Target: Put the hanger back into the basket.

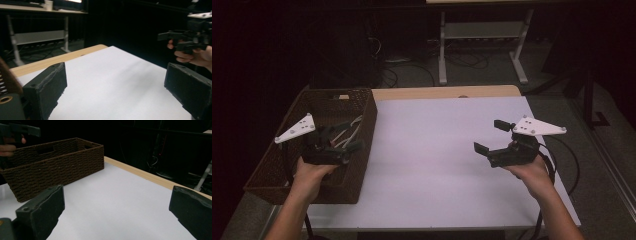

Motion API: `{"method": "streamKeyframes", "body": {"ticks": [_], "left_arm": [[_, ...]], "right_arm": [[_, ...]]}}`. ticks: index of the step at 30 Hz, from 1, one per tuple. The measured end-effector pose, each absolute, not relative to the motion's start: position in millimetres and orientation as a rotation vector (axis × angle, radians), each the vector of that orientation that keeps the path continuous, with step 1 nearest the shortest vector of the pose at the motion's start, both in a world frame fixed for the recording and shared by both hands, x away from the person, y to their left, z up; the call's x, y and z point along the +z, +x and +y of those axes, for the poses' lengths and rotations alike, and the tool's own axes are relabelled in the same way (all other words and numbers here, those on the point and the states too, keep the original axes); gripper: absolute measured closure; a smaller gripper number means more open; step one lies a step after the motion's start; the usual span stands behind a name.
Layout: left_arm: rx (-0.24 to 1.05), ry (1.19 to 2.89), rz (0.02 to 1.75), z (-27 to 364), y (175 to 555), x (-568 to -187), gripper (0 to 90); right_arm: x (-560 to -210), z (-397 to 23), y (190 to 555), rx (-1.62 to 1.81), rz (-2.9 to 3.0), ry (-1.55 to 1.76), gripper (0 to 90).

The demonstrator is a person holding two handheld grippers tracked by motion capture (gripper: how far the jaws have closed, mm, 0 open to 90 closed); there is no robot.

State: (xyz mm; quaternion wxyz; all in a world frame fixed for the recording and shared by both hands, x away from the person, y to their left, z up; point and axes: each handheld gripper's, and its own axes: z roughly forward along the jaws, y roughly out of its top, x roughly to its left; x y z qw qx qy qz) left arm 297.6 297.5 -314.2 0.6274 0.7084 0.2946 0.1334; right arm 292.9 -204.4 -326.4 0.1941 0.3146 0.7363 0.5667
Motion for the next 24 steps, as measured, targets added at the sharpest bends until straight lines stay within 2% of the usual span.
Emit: {"method": "streamKeyframes", "body": {"ticks": [24], "left_arm": [[0.356,1.659,0.639,281.6,294.4,-328.8,3.2]], "right_arm": [[-324.3,-201.9,292.1,1.603,2.050,0.881,0.0]]}}
